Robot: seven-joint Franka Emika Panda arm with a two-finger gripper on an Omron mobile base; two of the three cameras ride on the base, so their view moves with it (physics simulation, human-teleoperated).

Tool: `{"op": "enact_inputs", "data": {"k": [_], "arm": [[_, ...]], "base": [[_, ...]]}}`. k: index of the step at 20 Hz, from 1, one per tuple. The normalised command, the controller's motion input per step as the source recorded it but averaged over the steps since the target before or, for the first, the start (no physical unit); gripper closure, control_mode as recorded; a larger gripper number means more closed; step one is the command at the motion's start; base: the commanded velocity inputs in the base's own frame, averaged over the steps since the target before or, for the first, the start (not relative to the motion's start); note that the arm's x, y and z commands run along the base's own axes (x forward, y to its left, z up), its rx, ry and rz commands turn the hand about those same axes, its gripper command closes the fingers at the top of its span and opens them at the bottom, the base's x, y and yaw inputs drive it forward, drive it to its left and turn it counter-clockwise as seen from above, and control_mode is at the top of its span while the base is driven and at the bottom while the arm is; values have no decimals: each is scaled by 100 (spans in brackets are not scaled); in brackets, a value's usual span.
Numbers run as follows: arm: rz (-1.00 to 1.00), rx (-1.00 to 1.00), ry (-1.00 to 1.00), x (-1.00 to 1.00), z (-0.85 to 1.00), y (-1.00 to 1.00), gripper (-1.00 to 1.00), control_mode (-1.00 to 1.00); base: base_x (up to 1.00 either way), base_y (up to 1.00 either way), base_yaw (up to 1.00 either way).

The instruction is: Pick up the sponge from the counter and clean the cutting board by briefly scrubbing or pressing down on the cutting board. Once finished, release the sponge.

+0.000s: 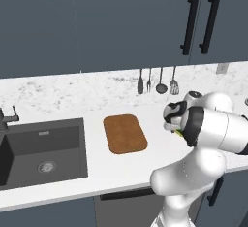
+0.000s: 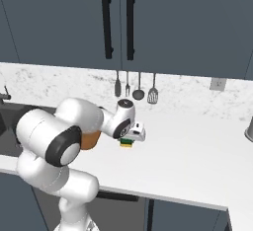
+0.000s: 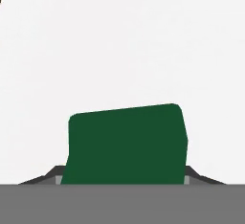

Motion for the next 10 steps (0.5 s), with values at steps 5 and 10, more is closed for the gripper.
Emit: {"op": "enact_inputs", "data": {"k": [5, 10], "arm": [[0, -1, 0, 3, -42, -6, -100, -100], [0, -1, 0, 0, -52, -2, -100, -100]], "base": [[0, 0, 0], [0, 0, 0]]}}
